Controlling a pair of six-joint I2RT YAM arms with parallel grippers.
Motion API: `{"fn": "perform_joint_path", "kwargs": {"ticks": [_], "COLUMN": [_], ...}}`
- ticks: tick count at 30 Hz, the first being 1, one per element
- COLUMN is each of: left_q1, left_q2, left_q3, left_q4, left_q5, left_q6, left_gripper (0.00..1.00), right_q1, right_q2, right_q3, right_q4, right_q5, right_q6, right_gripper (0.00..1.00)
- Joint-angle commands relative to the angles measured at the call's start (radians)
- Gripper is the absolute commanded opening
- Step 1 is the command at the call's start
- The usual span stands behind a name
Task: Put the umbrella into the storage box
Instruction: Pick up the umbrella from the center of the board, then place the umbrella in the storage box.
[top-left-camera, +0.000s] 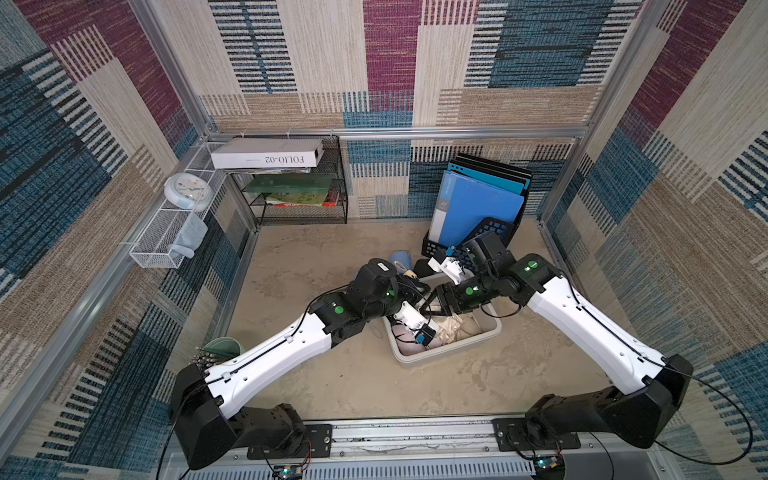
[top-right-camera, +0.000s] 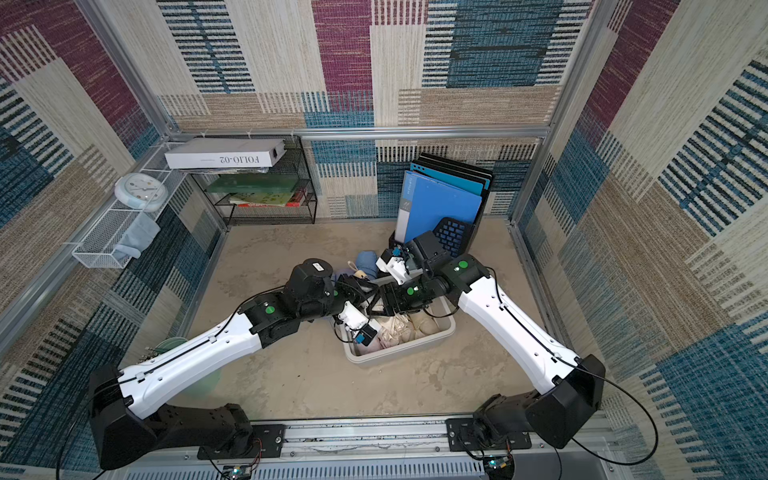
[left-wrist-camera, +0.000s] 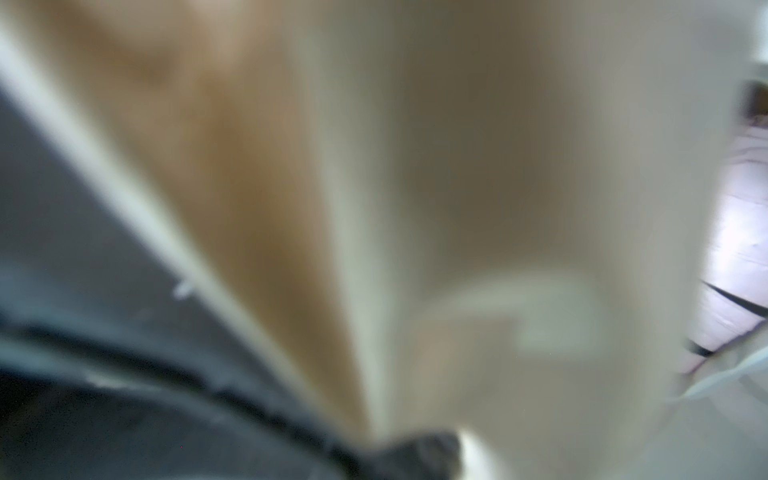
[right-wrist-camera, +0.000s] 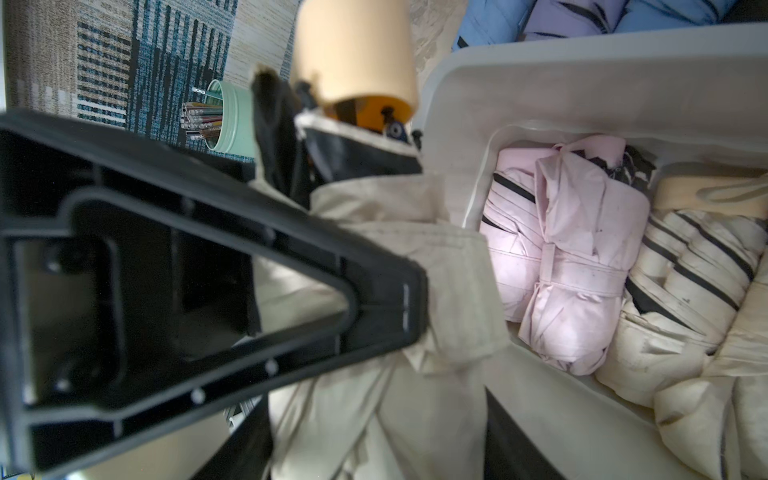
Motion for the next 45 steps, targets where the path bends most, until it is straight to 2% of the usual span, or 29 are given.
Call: {"fn": "perform_joint_path", "kwargs": {"ticks": [1, 2, 3, 7, 8, 9, 14, 23, 26, 29, 31, 34, 36, 40, 42, 45], "left_q1": [0.000, -0.001, 0.000, 0.001, 0.001, 0.001, 0.007, 0.009, 0.017, 0.018, 0.018, 0.018, 0.019, 0.025, 0.034, 0.053], "left_q2": [-0.011, -0.012, -0.016, -0.032, -0.041, -0.052, -0.140, -0.314, -0.353, -0.389, -0.411, -0.437, -0.447, -0.448, -0.428, -0.367], "left_q3": [0.002, -0.002, -0.005, -0.024, -0.031, -0.040, -0.116, -0.291, -0.312, -0.308, -0.308, -0.308, -0.308, -0.340, -0.358, -0.366], "left_q4": [0.210, 0.215, 0.224, 0.246, 0.251, 0.250, 0.240, 0.234, 0.242, 0.182, 0.138, 0.010, -0.101, -0.192, -0.181, -0.142], "left_q5": [-0.009, -0.014, -0.018, -0.030, -0.029, -0.025, -0.005, -0.004, -0.053, -0.110, -0.179, -0.343, -0.410, -0.384, -0.336, -0.245], "left_q6": [-0.047, -0.051, -0.059, -0.125, -0.146, -0.175, -0.300, -0.570, -0.812, -1.137, -1.399, -1.813, -2.074, -2.449, -2.574, -2.682], "left_gripper": [0.00, 0.02, 0.09, 0.64, 0.97, 0.99, 0.99, 1.00, 0.99, 0.99, 0.99, 0.99, 0.94, 0.87, 0.87, 0.87], "right_q1": [0.005, 0.005, 0.005, 0.005, 0.004, 0.004, -0.012, -0.033, -0.033, -0.026, -0.012, 0.019, 0.037, 0.068, 0.082, 0.098], "right_q2": [-0.009, -0.016, -0.022, -0.047, -0.053, -0.060, -0.102, -0.149, -0.152, -0.149, -0.141, -0.125, -0.117, -0.089, -0.073, -0.048], "right_q3": [-0.011, -0.016, -0.022, -0.046, -0.051, -0.060, -0.116, -0.184, -0.201, -0.234, -0.252, -0.279, -0.305, -0.343, -0.360, -0.387], "right_q4": [0.064, 0.073, 0.085, 0.134, 0.143, 0.152, 0.196, 0.262, 0.254, 0.263, 0.287, 0.327, 0.370, 0.427, 0.448, 0.495], "right_q5": [-0.067, -0.067, -0.066, -0.040, -0.030, -0.020, 0.060, 0.183, 0.214, 0.228, 0.238, 0.261, 0.269, 0.265, 0.265, 0.265], "right_q6": [0.035, 0.040, 0.048, 0.088, 0.095, 0.103, 0.157, 0.236, 0.244, 0.258, 0.266, 0.282, 0.295, 0.306, 0.304, 0.303], "right_gripper": [0.49, 0.46, 0.44, 0.37, 0.36, 0.35, 0.30, 0.30, 0.29, 0.29, 0.29, 0.29, 0.30, 0.29, 0.29, 0.29]}}
